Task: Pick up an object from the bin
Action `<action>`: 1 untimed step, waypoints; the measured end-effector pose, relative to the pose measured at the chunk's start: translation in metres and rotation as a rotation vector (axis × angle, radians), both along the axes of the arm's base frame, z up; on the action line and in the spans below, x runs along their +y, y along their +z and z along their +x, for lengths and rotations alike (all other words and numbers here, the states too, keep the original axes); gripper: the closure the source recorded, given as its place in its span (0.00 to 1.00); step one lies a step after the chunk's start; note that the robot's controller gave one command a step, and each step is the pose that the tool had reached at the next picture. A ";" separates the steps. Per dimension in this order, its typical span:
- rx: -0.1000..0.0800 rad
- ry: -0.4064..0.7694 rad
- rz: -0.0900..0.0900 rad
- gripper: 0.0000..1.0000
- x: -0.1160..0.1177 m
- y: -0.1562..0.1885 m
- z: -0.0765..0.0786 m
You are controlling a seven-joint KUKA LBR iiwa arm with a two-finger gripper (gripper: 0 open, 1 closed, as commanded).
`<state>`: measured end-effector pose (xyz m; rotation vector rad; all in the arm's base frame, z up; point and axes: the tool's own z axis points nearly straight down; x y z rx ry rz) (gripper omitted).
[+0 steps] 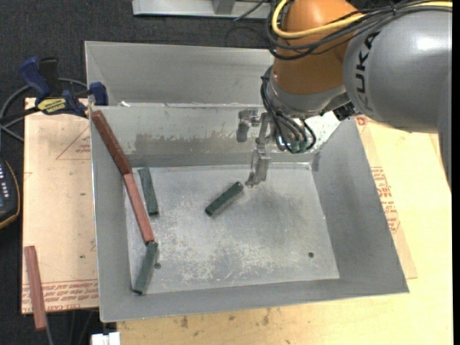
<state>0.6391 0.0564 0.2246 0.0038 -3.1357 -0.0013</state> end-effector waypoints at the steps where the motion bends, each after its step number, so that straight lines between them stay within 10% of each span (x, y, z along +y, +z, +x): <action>1: -0.001 0.042 0.000 0.00 -0.033 -0.149 -0.052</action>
Offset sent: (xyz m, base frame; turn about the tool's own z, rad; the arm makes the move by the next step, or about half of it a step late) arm -0.0504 -0.0327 -0.1446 -0.0453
